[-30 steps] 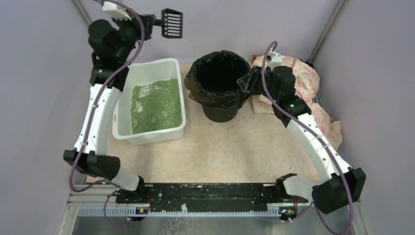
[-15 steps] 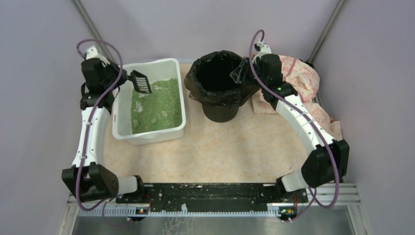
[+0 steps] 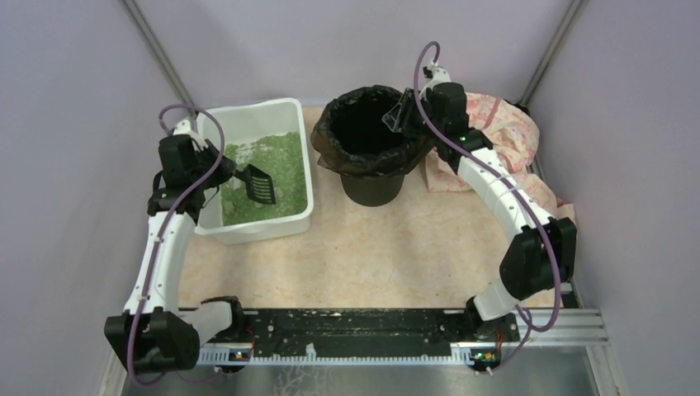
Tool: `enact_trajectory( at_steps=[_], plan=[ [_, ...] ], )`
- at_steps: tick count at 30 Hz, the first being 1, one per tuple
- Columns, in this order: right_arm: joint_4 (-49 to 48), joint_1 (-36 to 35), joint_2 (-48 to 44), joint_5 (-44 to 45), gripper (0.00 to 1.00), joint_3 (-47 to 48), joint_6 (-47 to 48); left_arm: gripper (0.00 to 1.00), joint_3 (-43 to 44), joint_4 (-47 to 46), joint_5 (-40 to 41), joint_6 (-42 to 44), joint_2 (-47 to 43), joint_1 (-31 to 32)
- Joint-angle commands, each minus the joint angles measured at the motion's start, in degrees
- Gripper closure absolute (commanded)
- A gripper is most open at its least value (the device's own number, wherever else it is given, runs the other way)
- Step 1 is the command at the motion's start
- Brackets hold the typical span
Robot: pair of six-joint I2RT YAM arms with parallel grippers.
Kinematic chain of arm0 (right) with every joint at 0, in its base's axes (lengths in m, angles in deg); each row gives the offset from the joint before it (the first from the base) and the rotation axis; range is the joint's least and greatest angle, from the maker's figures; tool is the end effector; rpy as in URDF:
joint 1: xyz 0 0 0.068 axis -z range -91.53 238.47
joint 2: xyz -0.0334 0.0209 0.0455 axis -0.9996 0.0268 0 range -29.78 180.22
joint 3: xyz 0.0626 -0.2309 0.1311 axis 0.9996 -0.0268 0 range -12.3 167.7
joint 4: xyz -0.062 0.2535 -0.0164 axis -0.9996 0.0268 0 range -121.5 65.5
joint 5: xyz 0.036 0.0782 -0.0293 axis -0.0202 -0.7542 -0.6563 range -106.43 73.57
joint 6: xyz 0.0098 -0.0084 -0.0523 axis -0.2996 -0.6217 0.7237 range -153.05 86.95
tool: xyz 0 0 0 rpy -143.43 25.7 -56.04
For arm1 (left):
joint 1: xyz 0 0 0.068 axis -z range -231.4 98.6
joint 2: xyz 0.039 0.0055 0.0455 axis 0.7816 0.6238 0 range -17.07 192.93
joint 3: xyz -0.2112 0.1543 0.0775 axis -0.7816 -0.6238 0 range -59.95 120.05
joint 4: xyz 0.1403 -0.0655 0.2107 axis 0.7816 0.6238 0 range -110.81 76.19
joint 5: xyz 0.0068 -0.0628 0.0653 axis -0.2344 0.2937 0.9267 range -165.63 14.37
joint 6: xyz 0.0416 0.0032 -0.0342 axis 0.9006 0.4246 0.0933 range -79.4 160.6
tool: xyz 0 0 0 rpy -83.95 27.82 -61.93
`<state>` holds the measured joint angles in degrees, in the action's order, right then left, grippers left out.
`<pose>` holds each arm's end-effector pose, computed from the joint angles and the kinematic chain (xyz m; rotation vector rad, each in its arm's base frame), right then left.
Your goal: Clean the litter box
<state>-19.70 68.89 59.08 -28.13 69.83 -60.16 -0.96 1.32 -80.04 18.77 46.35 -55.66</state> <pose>0.3446 0.1303 0.3737 -0.0154 1.9576 0.7401 0.2483 0.0157 0.3415 -0.4137 2.0013 -0.2706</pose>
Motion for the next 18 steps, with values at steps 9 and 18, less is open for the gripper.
enact_trajectory(
  at_steps=[9, 18],
  plan=[
    [-9.4, 0.4, -15.7, 3.6, 0.60, -6.7, 3.8, 1.00, 0.9, 0.1, 3.2, -0.6, 3.6, -0.2],
    [-8.5, 0.4, -13.3, 3.7, 0.59, -2.5, 4.7, 1.00, 8.3, 4.1, 7.0, 1.0, 12.8, -0.6]
  ],
)
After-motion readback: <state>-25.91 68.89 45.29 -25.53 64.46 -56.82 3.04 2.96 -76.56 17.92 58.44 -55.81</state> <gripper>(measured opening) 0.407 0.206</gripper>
